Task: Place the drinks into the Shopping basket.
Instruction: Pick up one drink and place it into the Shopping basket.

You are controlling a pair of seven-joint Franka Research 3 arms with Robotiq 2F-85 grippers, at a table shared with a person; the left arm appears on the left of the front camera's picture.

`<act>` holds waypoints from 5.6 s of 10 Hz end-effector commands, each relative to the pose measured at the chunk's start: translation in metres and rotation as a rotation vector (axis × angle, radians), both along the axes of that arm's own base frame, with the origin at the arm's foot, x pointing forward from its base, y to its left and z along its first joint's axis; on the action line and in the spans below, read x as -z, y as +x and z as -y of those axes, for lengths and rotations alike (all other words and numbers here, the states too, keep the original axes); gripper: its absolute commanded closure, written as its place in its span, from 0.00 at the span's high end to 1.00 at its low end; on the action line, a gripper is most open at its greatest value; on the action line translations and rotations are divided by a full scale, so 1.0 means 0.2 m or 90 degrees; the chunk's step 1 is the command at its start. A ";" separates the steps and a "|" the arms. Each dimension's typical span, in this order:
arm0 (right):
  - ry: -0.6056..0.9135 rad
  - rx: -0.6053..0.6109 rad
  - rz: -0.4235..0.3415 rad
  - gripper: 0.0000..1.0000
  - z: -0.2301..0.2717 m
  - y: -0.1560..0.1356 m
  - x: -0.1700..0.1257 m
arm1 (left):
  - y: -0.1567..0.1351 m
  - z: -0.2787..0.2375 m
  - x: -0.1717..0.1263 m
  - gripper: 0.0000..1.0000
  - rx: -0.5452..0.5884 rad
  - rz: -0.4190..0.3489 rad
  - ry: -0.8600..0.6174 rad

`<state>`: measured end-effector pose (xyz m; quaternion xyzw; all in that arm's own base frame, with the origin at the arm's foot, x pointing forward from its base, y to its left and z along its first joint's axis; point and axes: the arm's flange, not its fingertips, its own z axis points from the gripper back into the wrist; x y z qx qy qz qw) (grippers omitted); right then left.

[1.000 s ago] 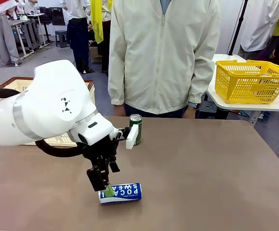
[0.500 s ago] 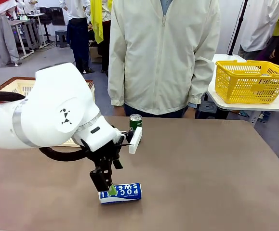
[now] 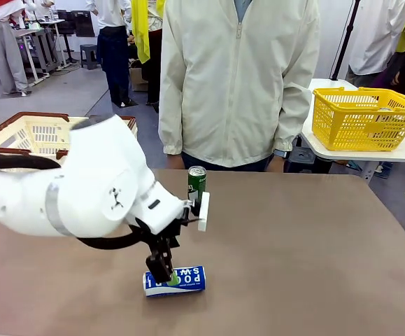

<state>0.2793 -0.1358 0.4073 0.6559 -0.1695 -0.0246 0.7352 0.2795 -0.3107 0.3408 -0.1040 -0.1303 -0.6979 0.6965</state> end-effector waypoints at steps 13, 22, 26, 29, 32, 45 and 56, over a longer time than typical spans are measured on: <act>-0.005 -0.009 0.010 1.00 0.01 -0.02 -0.01 | -0.06 0.13 0.39 0.61 -0.012 -0.018 0.122; -0.005 -0.009 0.010 1.00 0.01 -0.02 -0.01 | 0.10 -0.08 -0.03 0.00 -0.118 -0.097 0.040; -0.005 -0.009 0.010 1.00 0.01 -0.02 -0.01 | 0.60 -0.55 -0.97 0.00 -0.446 -0.112 -0.023; -0.005 -0.009 0.010 1.00 0.01 -0.02 -0.01 | 1.01 -0.83 -1.25 0.00 -0.588 -0.054 -0.049; -0.005 -0.009 0.010 1.00 0.01 -0.02 -0.01 | 1.34 -1.02 -1.06 0.00 -0.834 -0.074 0.060; -0.005 -0.009 0.010 1.00 0.01 -0.02 -0.01 | 1.50 -1.05 -0.47 0.00 -1.060 0.040 0.103; -0.005 -0.009 0.010 1.00 0.01 -0.02 -0.01 | 1.70 -1.21 -0.09 1.00 -1.027 -0.080 0.195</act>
